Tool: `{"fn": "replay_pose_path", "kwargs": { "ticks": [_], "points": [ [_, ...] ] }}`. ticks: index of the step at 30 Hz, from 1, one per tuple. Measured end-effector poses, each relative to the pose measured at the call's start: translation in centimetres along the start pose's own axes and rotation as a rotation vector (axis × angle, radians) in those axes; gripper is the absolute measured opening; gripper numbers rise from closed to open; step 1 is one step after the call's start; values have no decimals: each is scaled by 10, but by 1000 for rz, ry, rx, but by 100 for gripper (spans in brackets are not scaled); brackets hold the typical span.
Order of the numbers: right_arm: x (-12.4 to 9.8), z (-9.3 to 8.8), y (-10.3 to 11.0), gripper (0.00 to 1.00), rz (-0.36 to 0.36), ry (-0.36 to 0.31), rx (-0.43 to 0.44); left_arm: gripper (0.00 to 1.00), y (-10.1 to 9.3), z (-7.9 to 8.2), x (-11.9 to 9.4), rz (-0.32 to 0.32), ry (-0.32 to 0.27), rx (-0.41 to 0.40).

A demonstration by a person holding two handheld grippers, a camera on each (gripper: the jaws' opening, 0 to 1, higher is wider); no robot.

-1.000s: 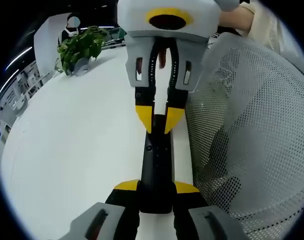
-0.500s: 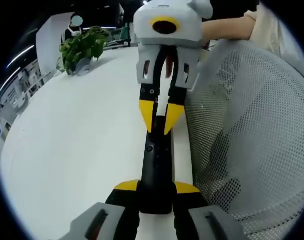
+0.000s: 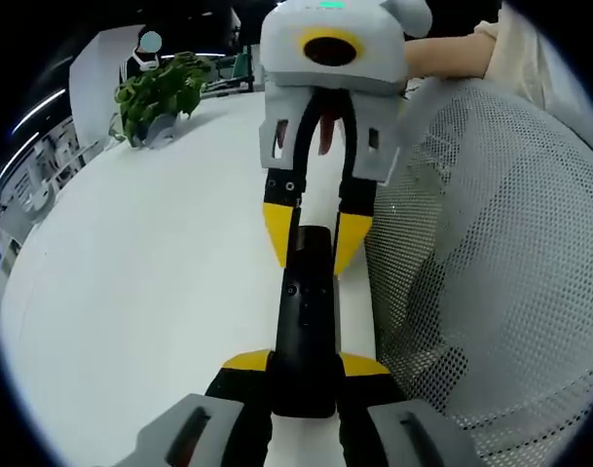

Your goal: Press the specified remote control buttons in sequence, fully releasing each button before pressing the next.

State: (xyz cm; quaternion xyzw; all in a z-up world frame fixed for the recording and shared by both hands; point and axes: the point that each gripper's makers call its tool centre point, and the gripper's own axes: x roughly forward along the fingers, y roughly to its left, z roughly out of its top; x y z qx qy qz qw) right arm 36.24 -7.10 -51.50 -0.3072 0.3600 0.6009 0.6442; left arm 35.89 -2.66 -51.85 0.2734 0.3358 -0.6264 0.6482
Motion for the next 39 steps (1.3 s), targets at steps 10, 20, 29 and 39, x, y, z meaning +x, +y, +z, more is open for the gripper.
{"fn": "replay_pose_path", "kwargs": {
  "ticks": [10,20,29,39],
  "points": [
    [-1,-2,1,17,10,-3,13,24,-1,0,1,-5,1,16],
    [-3,-3,0,16,21,-8,46,24,-1,1,1,-7,-1,16],
    [-5,-7,-1,7,32,-14,64,24,-1,1,1,-6,-2,21],
    [-5,-6,1,10,21,14,10,24,-1,0,1,-7,-2,21]
  ]
}}
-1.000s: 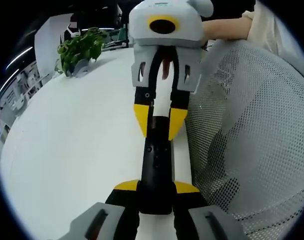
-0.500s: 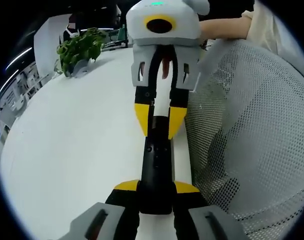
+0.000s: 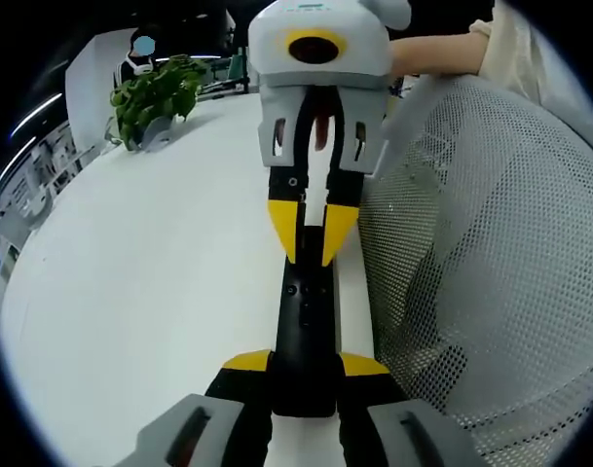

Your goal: Press the specified remote control buttons in sequence, fully releasing each button before pressing the next.

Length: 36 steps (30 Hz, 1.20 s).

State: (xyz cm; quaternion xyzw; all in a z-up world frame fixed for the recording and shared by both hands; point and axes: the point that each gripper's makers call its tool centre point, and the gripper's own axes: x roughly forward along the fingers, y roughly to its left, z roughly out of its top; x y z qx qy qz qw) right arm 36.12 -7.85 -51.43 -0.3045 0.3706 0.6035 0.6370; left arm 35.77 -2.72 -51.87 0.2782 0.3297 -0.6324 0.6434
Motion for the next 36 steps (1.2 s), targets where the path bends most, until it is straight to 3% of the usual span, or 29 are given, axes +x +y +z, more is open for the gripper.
{"fn": "replay_pose_path", "kwargs": {
  "ticks": [8,10,16,22,29,31,32,36],
  "points": [
    [1,0,1,9,14,22,-18,24,0,0,0,0,1,1],
    [2,1,2,10,14,54,-61,24,0,0,0,1,3,3],
    [3,2,2,9,37,140,-83,24,0,0,0,1,4,1],
    [1,3,4,9,39,178,-94,24,0,0,0,0,8,6],
    [-2,3,6,9,-9,111,-94,24,-1,0,0,0,12,15],
    [-2,3,5,9,-24,52,-37,24,-1,0,0,0,12,14],
    [-3,3,4,9,-23,24,30,24,0,0,0,0,12,14],
    [-3,3,2,8,-12,17,32,24,0,0,0,0,9,11]
  ]
}}
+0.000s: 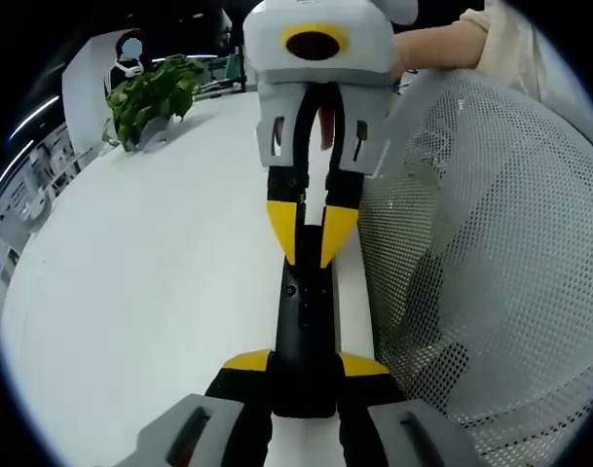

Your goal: Press the specified remote control buttons in sequence, fully releasing each button before pressing the next.

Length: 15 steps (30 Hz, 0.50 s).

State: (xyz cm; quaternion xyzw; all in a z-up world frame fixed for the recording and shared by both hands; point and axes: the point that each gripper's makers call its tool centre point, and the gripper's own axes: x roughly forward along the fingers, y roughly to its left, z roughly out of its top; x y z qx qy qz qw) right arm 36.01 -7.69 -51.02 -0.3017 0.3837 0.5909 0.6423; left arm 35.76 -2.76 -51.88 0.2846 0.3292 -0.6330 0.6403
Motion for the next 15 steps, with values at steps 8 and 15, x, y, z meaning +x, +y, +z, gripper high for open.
{"fn": "replay_pose_path", "kwargs": {
  "ticks": [8,15],
  "points": [
    [3,1,-1,8,-5,36,-72,24,0,0,0,-1,0,2],
    [5,1,-1,7,3,53,-95,24,0,0,0,0,0,4]
  ]
}}
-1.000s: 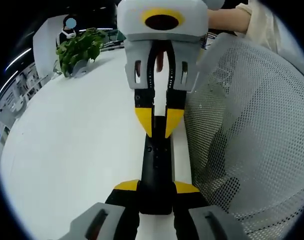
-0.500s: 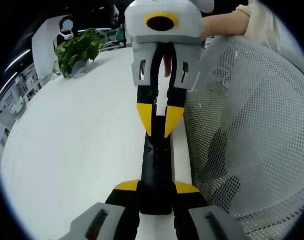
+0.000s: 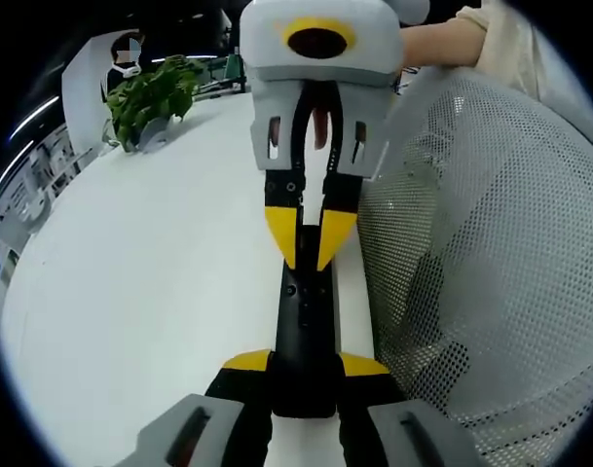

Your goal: Press the specified remote control buttons in sequence, fully releasing each button before pressing the next.

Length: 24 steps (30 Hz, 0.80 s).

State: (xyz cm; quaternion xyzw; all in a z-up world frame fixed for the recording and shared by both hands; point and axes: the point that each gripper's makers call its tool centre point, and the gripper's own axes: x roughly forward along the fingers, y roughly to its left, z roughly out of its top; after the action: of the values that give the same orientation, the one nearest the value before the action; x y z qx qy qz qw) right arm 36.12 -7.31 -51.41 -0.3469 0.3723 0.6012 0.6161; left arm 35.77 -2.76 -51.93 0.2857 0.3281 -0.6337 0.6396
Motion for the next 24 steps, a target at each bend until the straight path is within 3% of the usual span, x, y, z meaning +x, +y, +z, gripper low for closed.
{"fn": "replay_pose_path", "kwargs": {
  "ticks": [11,13,20,24],
  "points": [
    [1,1,0,6,-4,80,49,24,0,0,0,0,0,-3],
    [1,2,2,6,-23,95,19,24,0,0,0,0,1,-2],
    [-1,1,0,5,-18,91,76,24,0,0,0,-2,3,-1],
    [0,2,1,5,-17,121,86,24,0,0,0,-3,3,-1]
  ]
}}
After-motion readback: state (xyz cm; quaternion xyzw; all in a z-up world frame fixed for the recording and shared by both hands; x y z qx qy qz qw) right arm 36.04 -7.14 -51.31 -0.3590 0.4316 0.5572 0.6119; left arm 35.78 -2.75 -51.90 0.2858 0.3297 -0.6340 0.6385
